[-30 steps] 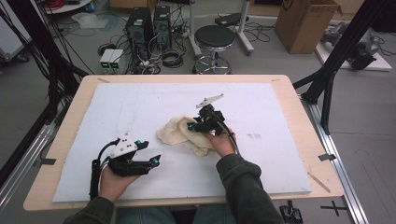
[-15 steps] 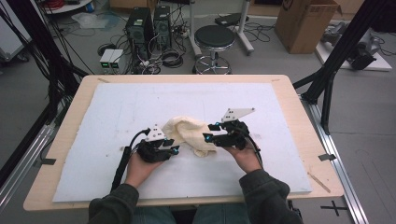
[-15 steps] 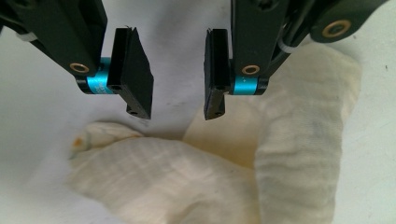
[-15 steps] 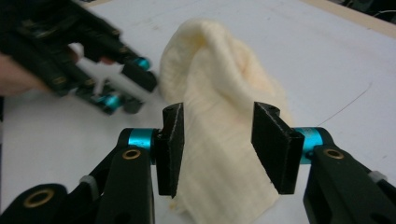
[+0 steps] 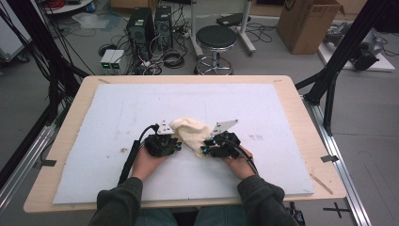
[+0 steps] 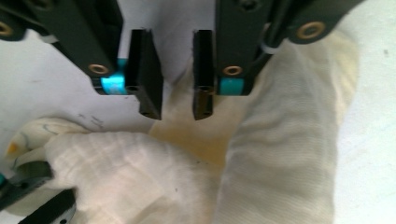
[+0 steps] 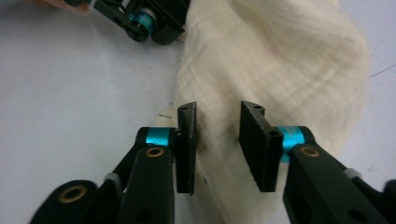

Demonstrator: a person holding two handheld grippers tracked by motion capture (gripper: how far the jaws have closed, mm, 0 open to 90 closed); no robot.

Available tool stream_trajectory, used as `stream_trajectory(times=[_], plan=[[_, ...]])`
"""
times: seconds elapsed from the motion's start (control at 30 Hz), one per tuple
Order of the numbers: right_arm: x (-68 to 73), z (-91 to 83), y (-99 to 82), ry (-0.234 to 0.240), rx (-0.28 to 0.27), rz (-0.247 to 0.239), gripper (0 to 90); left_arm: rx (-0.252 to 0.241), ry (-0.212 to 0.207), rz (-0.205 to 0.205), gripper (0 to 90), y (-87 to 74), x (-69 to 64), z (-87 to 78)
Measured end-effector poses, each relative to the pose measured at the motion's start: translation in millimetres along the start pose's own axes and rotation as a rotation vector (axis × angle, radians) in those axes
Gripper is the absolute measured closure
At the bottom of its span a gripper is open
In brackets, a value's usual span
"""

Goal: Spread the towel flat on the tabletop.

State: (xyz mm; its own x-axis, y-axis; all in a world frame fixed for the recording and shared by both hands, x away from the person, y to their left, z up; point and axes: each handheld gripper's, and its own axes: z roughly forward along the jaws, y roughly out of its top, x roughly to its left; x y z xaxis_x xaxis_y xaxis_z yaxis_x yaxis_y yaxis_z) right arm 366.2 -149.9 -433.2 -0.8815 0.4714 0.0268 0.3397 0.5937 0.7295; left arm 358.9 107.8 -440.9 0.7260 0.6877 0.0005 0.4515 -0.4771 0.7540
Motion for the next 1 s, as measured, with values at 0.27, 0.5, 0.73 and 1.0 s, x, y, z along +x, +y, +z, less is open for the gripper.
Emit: stream_trajectory(times=[0.27,0.5,0.73,1.0], plan=[[-6.6,-3.9,-1.1,0.020,-0.024,0.027,82.8,-0.002,0.016,0.016,88.3,0.1,1.6,-0.8],[-8.8,-25.6,-1.3,0.019,-0.089,0.052,83.1,-0.029,-0.043,0.073,88.4,0.1,-2.2,-22.9],[-15.0,-50.6,-2.2,-0.009,-0.142,0.067,83.3,-0.086,-0.053,0.124,88.5,-4.2,1.3,-62.6],[-17.6,-66.7,-3.9,-0.016,-0.150,0.083,83.3,-0.149,-0.039,0.090,88.5,-18.2,20.8,-101.6]])
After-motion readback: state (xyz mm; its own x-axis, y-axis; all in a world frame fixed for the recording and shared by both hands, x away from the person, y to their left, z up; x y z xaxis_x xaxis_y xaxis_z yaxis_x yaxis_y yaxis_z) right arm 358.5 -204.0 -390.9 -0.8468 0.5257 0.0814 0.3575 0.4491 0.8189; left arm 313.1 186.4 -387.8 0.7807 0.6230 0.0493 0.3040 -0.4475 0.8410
